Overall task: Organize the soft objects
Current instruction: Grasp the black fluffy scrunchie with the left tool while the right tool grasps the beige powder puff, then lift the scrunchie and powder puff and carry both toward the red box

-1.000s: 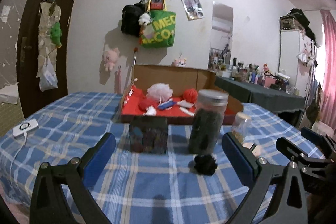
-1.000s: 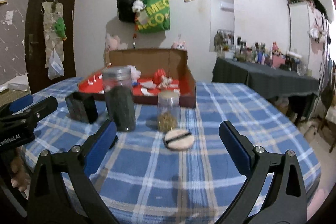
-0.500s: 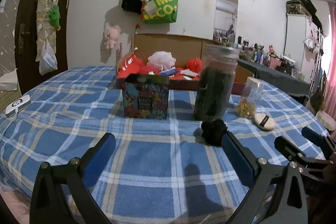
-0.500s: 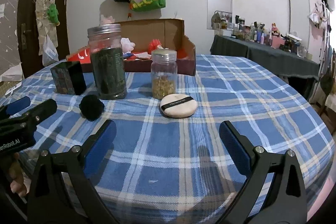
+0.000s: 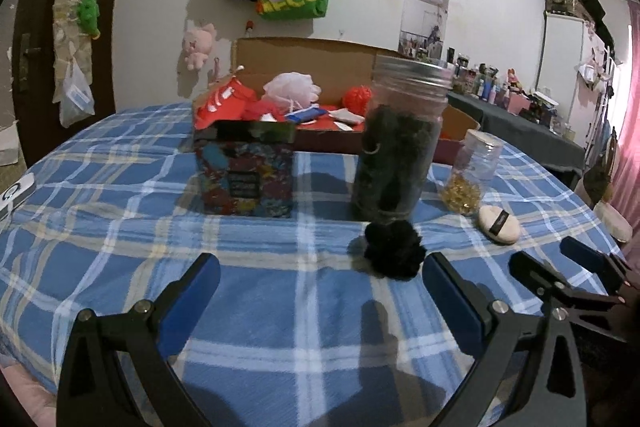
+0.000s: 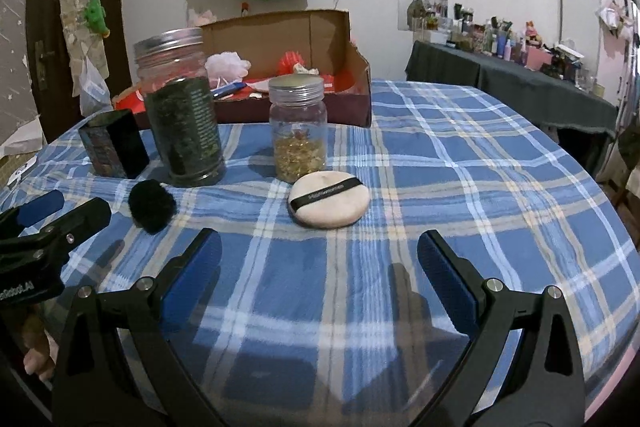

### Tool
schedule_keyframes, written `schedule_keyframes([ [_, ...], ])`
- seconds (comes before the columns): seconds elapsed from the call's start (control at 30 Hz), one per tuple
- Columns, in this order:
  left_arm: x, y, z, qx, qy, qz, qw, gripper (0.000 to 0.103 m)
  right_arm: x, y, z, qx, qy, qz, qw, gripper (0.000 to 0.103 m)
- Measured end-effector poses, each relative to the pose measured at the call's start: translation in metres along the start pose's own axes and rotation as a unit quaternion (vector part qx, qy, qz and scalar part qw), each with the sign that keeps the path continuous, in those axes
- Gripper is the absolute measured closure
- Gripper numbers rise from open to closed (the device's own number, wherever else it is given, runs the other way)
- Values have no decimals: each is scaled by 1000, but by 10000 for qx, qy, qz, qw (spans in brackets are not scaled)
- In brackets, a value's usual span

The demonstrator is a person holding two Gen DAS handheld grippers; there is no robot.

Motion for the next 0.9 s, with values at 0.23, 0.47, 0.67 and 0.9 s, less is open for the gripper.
schedule_keyframes([
  [0.23,14,17,17,-235,170,-68,9996,0,7,27,26,-562,-151,274,9979,3],
  [0.47,23,40,28,-677,349,-248,9968,38,-1,60,35,-1196,-496,545,9901,31],
  [0.67,21,62,24,-1197,147,-733,9900,71,-7,57,33,-1166,-660,885,9870,60],
  [0.9,31,58,27,-1174,358,-905,9883,74,-10,39,36,-872,-679,1144,9873,90],
])
Point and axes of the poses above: each gripper's, at about its wrist camera, not at the fingertips, and y roughly the way its jaws point, x to its right, z to its top, the point moved 3 cm from there along y, roughly the way its jaws point, and after that the axes turned 13 degrees about -z, right-handed, at the moved point
